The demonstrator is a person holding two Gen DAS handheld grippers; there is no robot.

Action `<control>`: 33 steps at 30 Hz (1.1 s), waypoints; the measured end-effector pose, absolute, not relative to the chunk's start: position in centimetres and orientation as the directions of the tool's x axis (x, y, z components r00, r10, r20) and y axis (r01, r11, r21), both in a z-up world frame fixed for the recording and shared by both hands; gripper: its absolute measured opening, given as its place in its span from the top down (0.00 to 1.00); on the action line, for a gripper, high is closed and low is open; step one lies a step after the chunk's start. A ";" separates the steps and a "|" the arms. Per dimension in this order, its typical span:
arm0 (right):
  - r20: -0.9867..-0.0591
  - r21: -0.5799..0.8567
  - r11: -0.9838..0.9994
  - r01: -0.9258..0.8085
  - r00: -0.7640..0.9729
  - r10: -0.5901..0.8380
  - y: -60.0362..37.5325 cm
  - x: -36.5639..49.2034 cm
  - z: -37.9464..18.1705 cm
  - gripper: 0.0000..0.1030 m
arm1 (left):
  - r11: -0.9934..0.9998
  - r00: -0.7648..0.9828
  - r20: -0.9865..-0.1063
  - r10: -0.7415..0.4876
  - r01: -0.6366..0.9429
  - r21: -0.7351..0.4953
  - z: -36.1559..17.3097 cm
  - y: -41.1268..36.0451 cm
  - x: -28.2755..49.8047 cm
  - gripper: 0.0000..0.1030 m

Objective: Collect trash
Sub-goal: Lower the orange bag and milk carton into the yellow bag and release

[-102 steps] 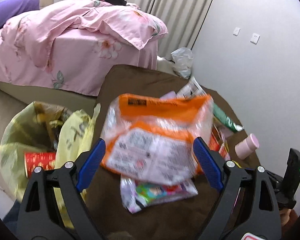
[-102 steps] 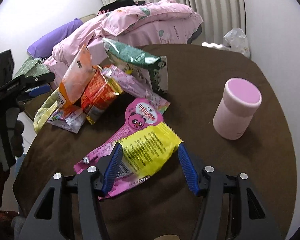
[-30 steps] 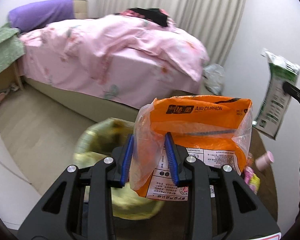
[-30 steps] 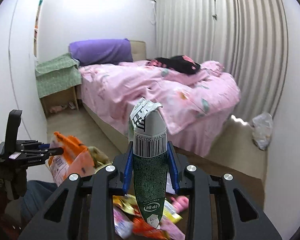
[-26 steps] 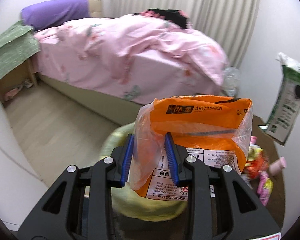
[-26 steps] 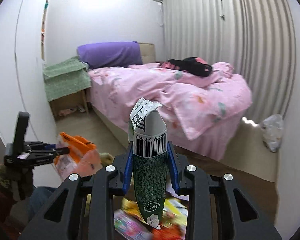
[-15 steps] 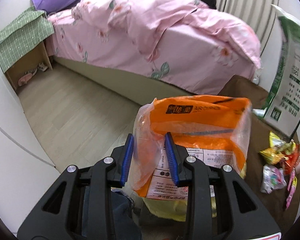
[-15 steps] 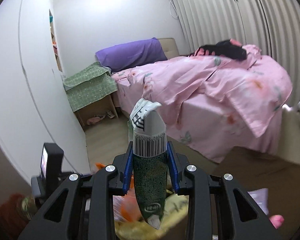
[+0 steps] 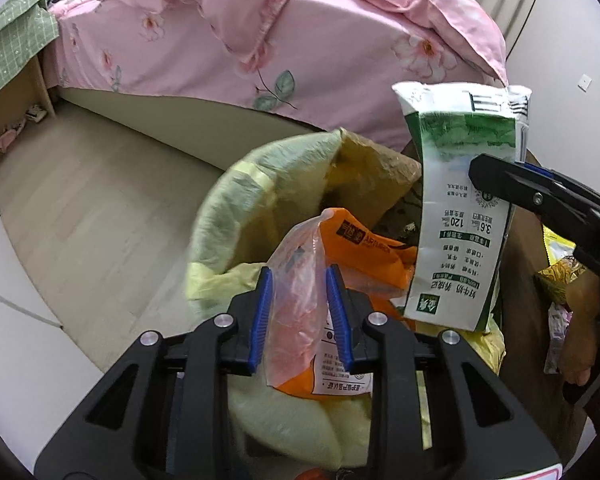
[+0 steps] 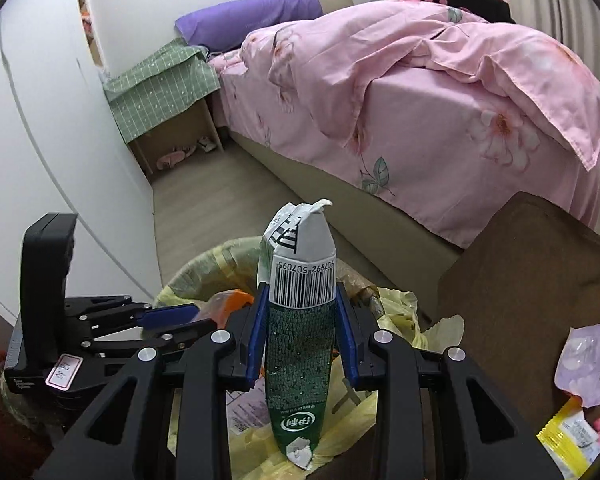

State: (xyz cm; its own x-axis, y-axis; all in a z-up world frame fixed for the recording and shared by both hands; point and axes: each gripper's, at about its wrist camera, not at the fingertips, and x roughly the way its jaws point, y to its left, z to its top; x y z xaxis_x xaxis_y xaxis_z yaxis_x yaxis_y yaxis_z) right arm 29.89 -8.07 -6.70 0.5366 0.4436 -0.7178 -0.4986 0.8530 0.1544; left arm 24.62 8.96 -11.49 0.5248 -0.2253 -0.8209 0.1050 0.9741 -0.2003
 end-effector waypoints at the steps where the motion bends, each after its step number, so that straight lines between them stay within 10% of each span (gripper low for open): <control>1: -0.718 0.149 0.852 -0.502 0.538 0.443 -7.9 30.0 -6.7 0.71 | 0.973 0.519 -0.823 -0.229 0.111 -0.200 -11.8 8.6 24.9 0.76; 17: -0.783 0.200 0.859 -0.472 0.449 0.430 -6.5 30.7 -9.6 0.71 | 0.982 0.566 -0.804 -0.183 0.065 -0.177 -10.4 11.0 23.6 0.75; 25: -0.798 0.176 0.845 -0.505 0.429 0.423 -6.6 29.7 -7.7 0.57 | 0.958 0.638 -0.735 -0.228 0.013 -0.286 -6.9 13.7 22.7 0.47; 33: -0.707 0.100 0.858 -0.505 0.571 0.418 -12.9 24.2 -2.1 0.54 | 0.965 0.731 -0.652 -0.201 0.032 -0.261 -1.5 11.5 19.9 0.44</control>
